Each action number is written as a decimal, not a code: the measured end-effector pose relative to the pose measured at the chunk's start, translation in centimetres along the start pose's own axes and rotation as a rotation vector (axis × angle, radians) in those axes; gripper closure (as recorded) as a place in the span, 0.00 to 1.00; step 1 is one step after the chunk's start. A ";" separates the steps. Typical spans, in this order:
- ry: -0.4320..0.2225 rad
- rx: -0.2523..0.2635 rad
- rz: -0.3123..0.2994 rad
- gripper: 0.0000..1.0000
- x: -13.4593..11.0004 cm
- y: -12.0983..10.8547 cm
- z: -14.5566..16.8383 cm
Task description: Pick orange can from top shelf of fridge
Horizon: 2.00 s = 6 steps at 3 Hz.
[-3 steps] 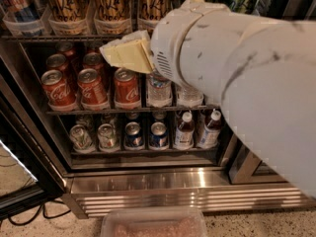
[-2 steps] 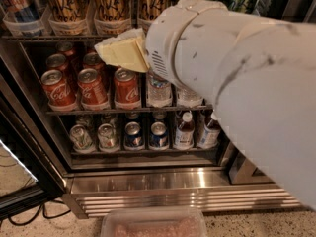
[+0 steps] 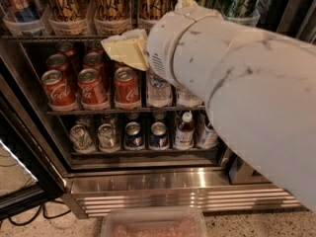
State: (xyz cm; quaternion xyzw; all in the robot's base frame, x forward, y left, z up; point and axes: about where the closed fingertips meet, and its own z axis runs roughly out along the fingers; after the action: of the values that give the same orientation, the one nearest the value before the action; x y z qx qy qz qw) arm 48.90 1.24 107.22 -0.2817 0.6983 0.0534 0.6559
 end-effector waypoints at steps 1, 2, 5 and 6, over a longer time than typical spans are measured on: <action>0.004 0.010 0.004 0.20 1.1 -0.6 0.4; -0.004 0.028 0.008 0.32 1.9 -1.5 0.9; -0.048 0.027 0.015 0.32 1.7 -1.9 2.5; -0.079 0.033 0.004 0.33 1.0 -2.2 3.1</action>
Offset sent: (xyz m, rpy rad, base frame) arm 0.0448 -0.0170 -0.0325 0.0194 0.0030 -0.0598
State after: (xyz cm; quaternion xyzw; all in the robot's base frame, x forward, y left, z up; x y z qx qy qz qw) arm 52.65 0.44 106.54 -0.2669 0.6733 0.0542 0.6874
